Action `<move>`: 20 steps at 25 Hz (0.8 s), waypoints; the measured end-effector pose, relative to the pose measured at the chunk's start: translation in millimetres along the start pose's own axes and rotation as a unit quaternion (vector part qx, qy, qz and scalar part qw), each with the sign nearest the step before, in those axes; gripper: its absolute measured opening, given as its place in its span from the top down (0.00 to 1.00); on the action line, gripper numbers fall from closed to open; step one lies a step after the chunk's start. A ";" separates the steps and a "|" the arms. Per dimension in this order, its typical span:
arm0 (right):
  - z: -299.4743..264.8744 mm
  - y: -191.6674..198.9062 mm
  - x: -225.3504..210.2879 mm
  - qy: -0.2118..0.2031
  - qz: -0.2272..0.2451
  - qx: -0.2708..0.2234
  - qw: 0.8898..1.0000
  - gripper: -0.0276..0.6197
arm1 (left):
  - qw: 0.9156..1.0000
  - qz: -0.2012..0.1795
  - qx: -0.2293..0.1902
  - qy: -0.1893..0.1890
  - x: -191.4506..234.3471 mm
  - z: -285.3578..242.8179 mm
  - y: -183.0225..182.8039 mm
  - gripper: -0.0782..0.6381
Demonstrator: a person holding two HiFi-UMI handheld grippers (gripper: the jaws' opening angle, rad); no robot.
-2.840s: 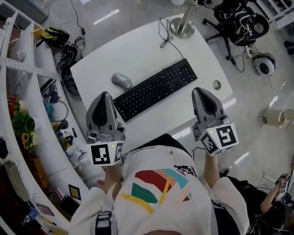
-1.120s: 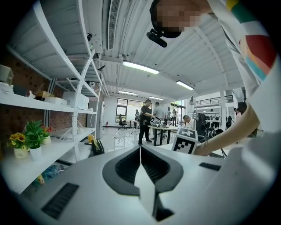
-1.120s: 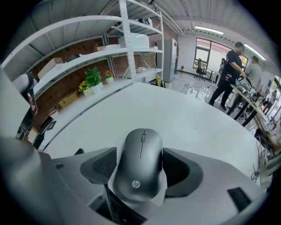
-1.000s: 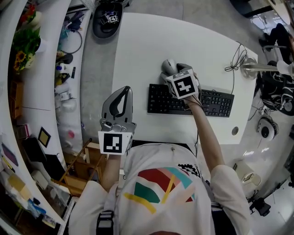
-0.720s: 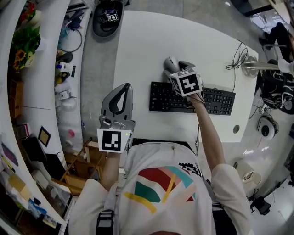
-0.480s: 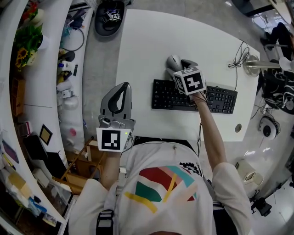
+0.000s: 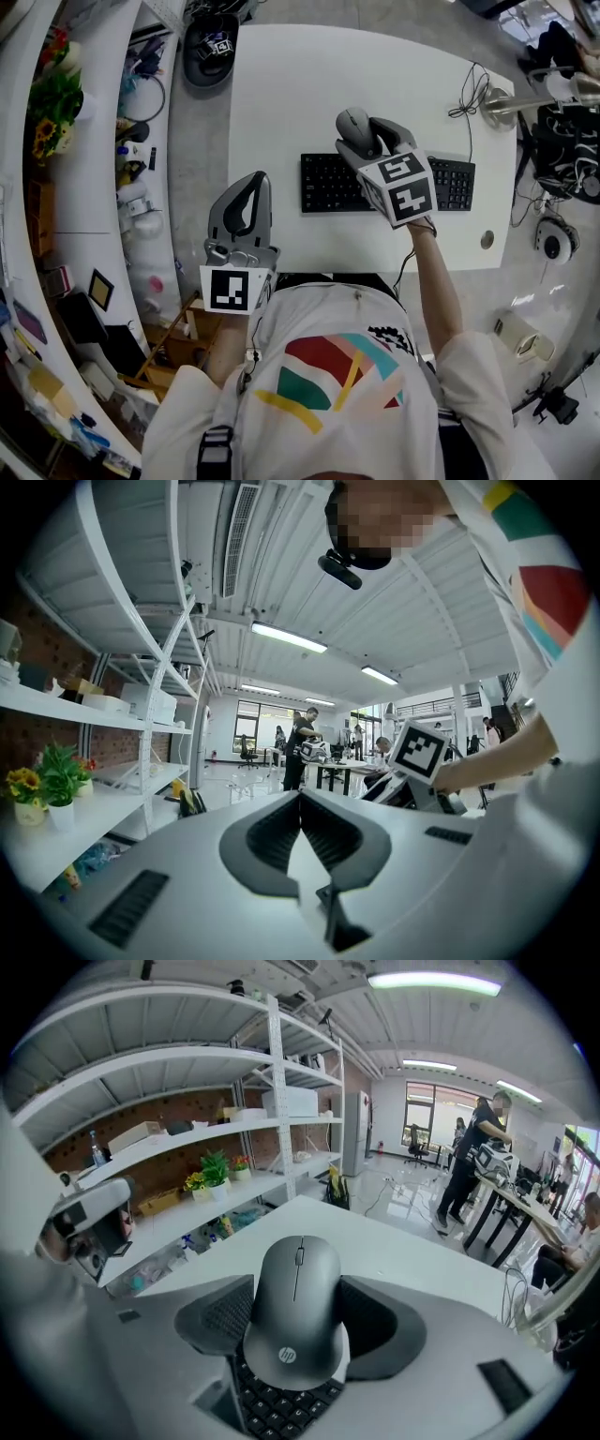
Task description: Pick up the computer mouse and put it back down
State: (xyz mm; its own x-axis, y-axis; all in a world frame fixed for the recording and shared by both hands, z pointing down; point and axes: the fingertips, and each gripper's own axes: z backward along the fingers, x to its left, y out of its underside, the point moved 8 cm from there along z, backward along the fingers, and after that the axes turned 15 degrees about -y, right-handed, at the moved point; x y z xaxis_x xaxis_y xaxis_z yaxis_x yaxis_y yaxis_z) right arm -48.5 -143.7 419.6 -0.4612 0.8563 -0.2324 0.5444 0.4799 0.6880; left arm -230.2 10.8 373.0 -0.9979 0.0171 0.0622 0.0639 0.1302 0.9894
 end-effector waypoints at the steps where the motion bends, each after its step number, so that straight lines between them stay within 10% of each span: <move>1: 11.4 -1.2 7.1 -0.002 0.005 -0.013 1.000 0.49 | 1.000 0.000 -0.005 0.005 -2.8 0.9 -2.8 0.83; 9: 130.0 15.8 41.4 0.026 0.003 -0.136 0.990 0.49 | 0.998 -0.003 -0.033 0.051 -54.4 0.4 -25.7 0.83; 20: 246.0 67.6 70.3 0.103 0.001 -0.308 0.946 0.49 | 0.998 -0.001 -0.052 0.042 -105.0 12.5 -60.6 0.83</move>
State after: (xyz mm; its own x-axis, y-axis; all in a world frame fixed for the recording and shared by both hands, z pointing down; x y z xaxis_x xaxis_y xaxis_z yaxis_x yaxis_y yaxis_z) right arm 128.3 -4.1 280.6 -0.6223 0.7711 -0.1347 0.0630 0.2208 0.9733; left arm -129.2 13.5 304.9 -0.9955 -0.0676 0.0670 0.0653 0.0262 0.9975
